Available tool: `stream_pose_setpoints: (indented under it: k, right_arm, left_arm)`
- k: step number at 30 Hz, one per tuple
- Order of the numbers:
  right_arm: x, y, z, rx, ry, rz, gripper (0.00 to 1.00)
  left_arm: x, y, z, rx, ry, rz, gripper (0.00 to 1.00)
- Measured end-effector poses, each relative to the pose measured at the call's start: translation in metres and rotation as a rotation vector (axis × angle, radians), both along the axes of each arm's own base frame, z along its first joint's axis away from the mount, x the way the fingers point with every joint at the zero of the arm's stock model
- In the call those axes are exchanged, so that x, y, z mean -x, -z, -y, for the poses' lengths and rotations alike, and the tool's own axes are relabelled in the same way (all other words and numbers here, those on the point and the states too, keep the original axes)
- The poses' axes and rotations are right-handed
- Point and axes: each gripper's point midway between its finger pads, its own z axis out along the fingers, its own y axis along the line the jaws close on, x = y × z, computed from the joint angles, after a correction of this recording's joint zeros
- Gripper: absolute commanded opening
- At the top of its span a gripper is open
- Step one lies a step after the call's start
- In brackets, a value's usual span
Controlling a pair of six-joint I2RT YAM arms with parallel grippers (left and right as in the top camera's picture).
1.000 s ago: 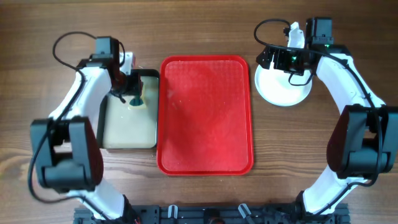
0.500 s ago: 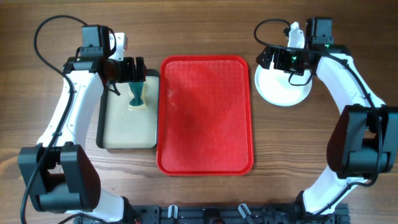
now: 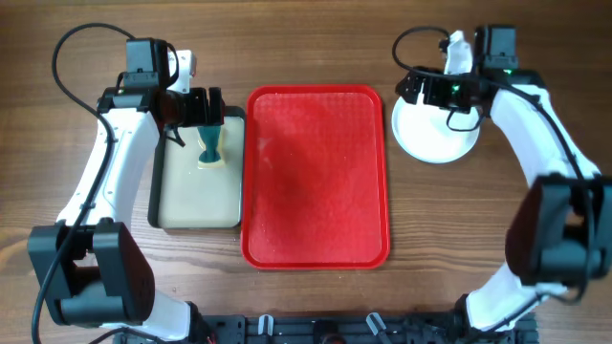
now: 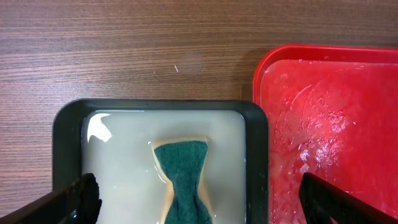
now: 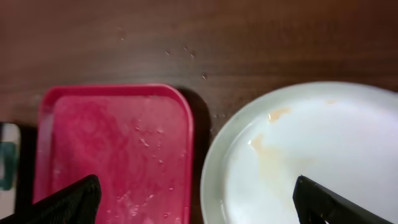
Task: Clean dirty plates on tray and stack at the side
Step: 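Release the sponge and withdraw the right gripper from the stack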
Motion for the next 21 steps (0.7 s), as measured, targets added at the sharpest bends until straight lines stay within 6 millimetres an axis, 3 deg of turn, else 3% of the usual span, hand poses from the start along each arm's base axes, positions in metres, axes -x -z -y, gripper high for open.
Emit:
stream_pose_setpoints:
  k: [2, 3, 4, 9, 12, 14, 17, 19, 21]
  right_arm:
    - [0.010, -0.080, 0.000, 0.007, 0.000, 0.191, 1.00]
    - [0.025, -0.135, -0.001, 0.012, 0.000, 0.325, 1.00]
    - [0.040, -0.173, 0.002, 0.031, 0.015, 0.421, 0.99]
    - [0.118, -0.292, 0.023, 0.141, 0.135, 0.764, 1.00]
    - [0.194, -0.355, 0.031, 0.219, 0.177, 1.005, 1.00]
    - [0.241, -0.381, 0.031, 0.266, 0.177, 1.138, 0.99]
    - [0.308, -0.401, 0.030, 0.316, 0.181, 1.309, 1.00]
    - [0.331, -0.388, 0.029, 0.333, 0.181, 1.355, 1.00]
    - [0.328, -0.352, 0.029, 0.341, 0.171, 1.320, 1.00]
  left_arm:
    - [0.000, 0.000, 0.000, 0.000, 0.000, 0.001, 1.00]
    - [0.000, 0.000, 0.000, 0.000, 0.000, 0.000, 1.00]
    - [0.000, 0.000, 0.000, 0.000, 0.000, -0.001, 1.00]
    - [0.000, 0.000, 0.000, 0.000, 0.000, 0.000, 1.00]
    - [0.000, 0.000, 0.000, 0.000, 0.000, -0.001, 1.00]
    - [0.000, 0.000, 0.000, 0.000, 0.000, -0.002, 1.00]
    - [0.000, 0.000, 0.000, 0.000, 0.000, -0.003, 1.00]
    - [0.001, 0.001, 0.000, -0.001, -0.001, -0.004, 1.00]
    - [0.000, 0.000, -0.001, -0.003, -0.002, -0.002, 1.00]
